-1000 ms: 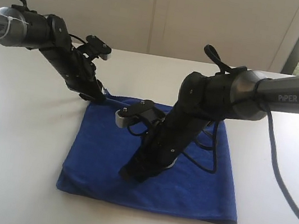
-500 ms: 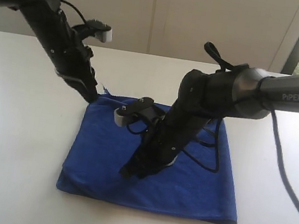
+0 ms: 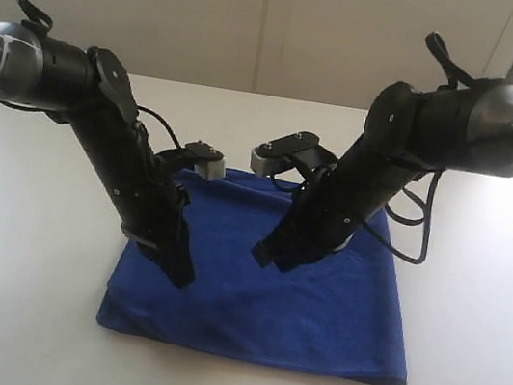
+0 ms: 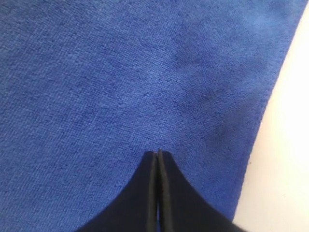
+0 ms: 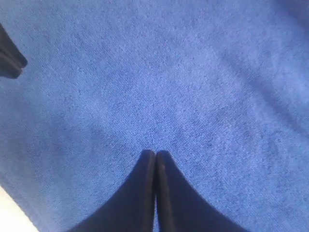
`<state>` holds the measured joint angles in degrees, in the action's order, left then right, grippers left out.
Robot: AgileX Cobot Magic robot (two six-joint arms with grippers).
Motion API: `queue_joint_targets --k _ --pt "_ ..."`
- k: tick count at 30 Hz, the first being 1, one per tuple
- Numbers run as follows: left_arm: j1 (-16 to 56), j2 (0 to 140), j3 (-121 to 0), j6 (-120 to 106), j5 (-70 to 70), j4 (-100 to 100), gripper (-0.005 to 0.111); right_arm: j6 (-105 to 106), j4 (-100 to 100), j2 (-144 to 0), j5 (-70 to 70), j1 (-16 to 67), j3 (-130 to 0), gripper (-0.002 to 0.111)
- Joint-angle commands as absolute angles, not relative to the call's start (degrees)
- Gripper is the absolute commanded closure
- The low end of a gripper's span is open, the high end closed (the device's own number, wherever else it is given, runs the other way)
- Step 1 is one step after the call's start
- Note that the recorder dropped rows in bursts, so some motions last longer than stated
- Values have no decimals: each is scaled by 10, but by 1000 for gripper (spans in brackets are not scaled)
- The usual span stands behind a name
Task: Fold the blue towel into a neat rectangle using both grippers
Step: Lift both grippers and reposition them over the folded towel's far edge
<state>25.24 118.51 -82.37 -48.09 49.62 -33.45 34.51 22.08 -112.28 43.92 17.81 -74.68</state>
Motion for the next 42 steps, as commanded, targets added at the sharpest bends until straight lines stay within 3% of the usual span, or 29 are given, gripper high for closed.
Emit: queue_joint_targets --k 1,34,37,42 --pt "264 1183 -802 -484 478 -326 107 348 228 -1147 441 176 -746 108" --pt "264 1148 -784 -353 620 -132 107 347 228 -1202 404 176 -746 108" --pt "264 1124 -784 -353 581 -134 107 347 228 -1202 404 176 -746 108" --pt "239 1057 -784 -312 303 -141 107 347 231 -1194 422 176 -747 108"
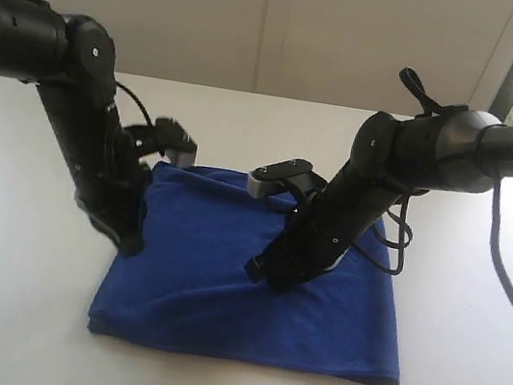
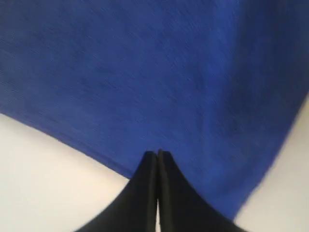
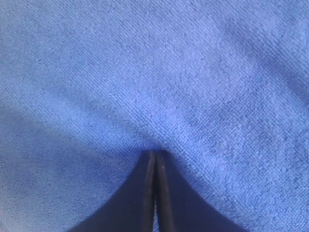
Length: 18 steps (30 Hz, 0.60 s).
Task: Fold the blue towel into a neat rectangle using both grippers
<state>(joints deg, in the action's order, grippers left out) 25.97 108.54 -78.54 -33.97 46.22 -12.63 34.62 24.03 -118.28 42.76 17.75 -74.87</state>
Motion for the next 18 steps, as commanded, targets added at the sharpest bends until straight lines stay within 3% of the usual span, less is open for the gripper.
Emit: queue_joint_targets --k 1,4,9,13,17,18 --pt "233 1059 -784 -312 278 -144 107 347 231 -1188 424 176 -747 108" --pt "187 1109 -819 -312 207 -172 107 347 232 -1127 432 176 -747 108" --pt "79 1253 -1027 -523 458 -455 107 347 259 -1089 463 176 -749 108" --pt "59 1325 -1131 -521 508 -456 107 430 383 -1109 495 183 -748 108" --pt "60 1350 -1138 -523 506 -457 105 440 420 -1137 493 218 -748 108" --pt "60 1354 -1138 -527 512 -457 100 444 422 -1150 494 231 -748 108"
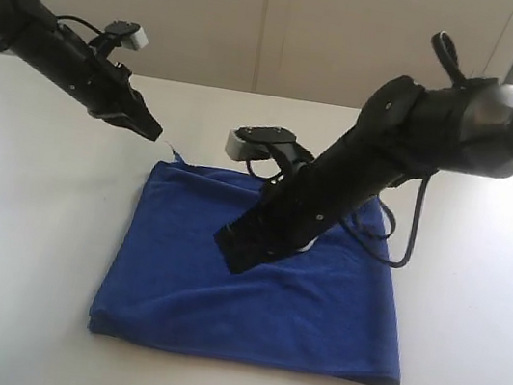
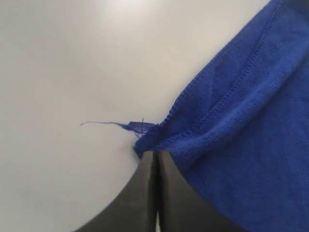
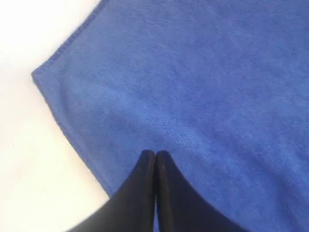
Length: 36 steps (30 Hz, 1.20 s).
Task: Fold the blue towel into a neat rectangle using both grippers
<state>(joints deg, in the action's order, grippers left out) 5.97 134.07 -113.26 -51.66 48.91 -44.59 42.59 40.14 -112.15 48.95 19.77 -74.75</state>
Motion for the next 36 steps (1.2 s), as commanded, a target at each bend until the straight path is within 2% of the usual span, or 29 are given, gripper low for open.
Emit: queue_joint_targets --k 1,5,7,23,36 --pt "60 1357 -1138 -534 516 -457 94 449 422 -1159 494 242 -748 108" --pt "61 1365 -1138 -567 517 -459 69 449 430 -1178 481 275 -748 108" --pt "64 1370 -1138 -573 501 -459 63 449 430 -1184 474 286 -748 108" --pt "88 1386 -1138 -600 440 -461 63 451 429 -1181 441 303 -784 108" --pt "88 1386 -1138 -600 445 -461 74 449 438 -1242 451 335 -806 108"
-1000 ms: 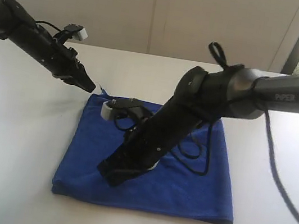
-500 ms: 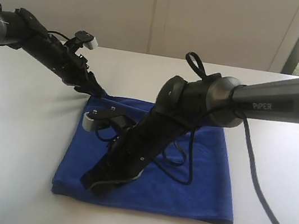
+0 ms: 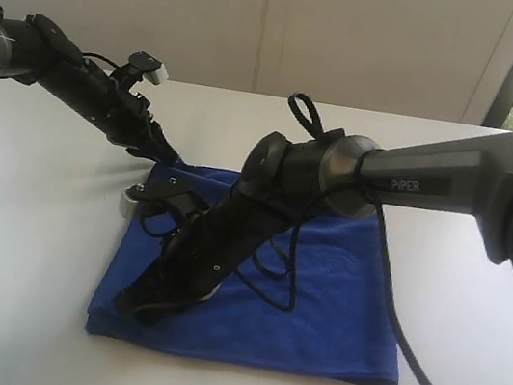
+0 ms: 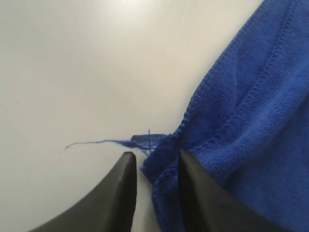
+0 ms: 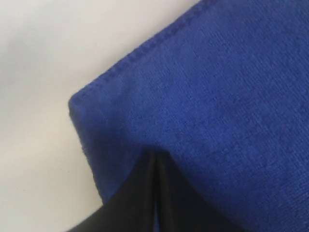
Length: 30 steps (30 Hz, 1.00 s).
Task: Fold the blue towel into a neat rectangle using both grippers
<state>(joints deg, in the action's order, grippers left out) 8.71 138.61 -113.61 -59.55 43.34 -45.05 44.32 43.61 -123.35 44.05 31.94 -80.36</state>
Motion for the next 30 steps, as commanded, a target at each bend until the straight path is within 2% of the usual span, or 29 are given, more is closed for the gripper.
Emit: queue_joint_targets --k 1,10,12,18,19,28,30 --pt "88 1386 -1138 -600 445 -461 76 449 438 -1246 451 338 -806 108" --pt "88 1386 -1138 -600 477 -453 96 447 430 -1254 462 342 -806 108" --pt "85 1386 -1138 -598 481 -422 92 442 425 -1254 462 342 -806 108" --pt "74 1386 -1138 -587 500 -399 67 432 413 -1254 463 342 -806 108" --pt "74 1386 -1138 -587 501 -401 65 432 413 -1254 463 342 -806 108" --pt "74 1386 -1138 -587 505 -416 65 432 413 -1254 463 342 -806 108" --pt "74 1386 -1138 -590 510 -424 68 432 413 -1254 463 342 -806 108"
